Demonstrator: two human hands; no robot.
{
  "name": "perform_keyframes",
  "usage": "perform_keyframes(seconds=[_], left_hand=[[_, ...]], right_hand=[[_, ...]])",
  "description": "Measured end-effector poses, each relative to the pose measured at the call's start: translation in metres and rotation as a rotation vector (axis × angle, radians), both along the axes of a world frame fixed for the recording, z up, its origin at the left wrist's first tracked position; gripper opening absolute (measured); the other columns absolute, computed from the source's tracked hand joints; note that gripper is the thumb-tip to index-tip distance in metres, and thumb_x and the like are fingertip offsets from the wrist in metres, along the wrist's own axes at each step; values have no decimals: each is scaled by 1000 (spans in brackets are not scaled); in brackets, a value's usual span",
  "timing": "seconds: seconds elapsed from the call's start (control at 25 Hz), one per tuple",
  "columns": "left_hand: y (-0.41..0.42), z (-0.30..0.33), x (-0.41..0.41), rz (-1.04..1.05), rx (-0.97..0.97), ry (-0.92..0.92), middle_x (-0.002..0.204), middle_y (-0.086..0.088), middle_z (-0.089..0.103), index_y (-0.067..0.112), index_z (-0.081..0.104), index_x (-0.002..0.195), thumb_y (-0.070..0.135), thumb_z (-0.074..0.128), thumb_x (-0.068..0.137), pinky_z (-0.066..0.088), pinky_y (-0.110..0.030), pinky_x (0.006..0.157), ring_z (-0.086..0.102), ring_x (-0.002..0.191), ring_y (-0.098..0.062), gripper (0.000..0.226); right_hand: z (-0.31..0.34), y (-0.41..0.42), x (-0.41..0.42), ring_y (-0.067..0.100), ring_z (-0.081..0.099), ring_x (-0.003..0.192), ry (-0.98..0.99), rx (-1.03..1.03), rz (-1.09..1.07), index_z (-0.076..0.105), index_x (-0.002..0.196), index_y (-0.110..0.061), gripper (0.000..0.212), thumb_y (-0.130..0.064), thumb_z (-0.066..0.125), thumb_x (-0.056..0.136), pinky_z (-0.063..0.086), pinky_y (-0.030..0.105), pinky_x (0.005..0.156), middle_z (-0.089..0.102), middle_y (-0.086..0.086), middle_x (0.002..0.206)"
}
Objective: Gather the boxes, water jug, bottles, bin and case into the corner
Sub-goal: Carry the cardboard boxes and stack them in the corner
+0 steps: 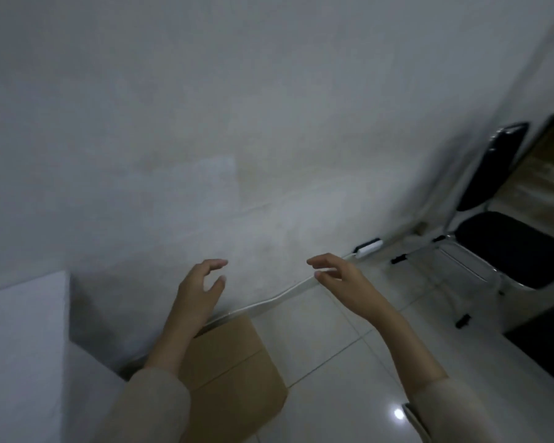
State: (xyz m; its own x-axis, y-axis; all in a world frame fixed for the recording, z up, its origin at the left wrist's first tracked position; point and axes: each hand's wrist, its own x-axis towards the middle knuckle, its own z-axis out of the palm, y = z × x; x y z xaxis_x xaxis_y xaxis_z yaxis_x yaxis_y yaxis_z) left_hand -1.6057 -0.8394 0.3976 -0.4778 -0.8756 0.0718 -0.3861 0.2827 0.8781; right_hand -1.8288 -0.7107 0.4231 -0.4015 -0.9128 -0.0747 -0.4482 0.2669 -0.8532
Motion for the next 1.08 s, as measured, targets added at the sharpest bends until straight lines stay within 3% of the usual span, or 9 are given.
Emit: perform_keyframes(seconds=[0.2, 0.4, 0.56, 0.76, 0.92, 1.08], left_hand=[[77, 58, -52, -392, -113, -18, 116, 6, 58, 22, 58, 109, 11, 51, 90, 31, -21, 92, 47, 112, -9, 23], [201, 85, -118, -823, -171, -47, 116, 4, 59, 22, 58, 109, 11, 52, 90, 31, -20, 89, 49, 109, -8, 23], [343, 89, -149, -1158, -225, -57, 115, 5, 59, 27, 56, 108, 13, 51, 90, 32, -22, 89, 50, 112, -11, 23], [522, 80, -121, -1460, -204, -60, 114, 6, 58, 22, 57, 114, 15, 50, 91, 32, -21, 88, 50, 110, -10, 25], [641, 65, -71, -1688, -186, -51, 110, 5, 61, 23, 59, 109, 15, 52, 90, 32, -5, 73, 52, 106, -10, 22], [731, 55, -23, -1860, -156, -42, 109, 3, 63, 19, 61, 108, 13, 53, 90, 34, -1, 71, 54, 104, -11, 21]], right_hand=[[47, 139, 5, 9, 58, 106, 28, -11, -207, 56, 107, -33, 20, -22, 49, 93, 48, 30, 93, 60, -4, 117], [59, 315, 31, -1, 55, 100, 21, 4, -545, 54, 108, -36, 19, -26, 47, 94, 45, 16, 81, 55, -13, 111], [54, 474, 84, 4, 56, 104, 9, -2, -883, 56, 114, -31, 23, -24, 48, 93, 46, 17, 83, 58, -7, 117], [41, 639, 186, 12, 61, 101, -3, 15, -1208, 56, 94, -43, 25, -19, 51, 91, 50, 30, 91, 62, -1, 113], [36, 741, 283, 13, 58, 97, -49, 26, -1427, 58, 99, -29, 21, -12, 51, 91, 45, 13, 80, 62, 1, 108], [21, 810, 375, 20, 60, 103, -70, 2, -1644, 60, 101, -24, 20, -10, 52, 90, 46, 27, 90, 63, 3, 110]])
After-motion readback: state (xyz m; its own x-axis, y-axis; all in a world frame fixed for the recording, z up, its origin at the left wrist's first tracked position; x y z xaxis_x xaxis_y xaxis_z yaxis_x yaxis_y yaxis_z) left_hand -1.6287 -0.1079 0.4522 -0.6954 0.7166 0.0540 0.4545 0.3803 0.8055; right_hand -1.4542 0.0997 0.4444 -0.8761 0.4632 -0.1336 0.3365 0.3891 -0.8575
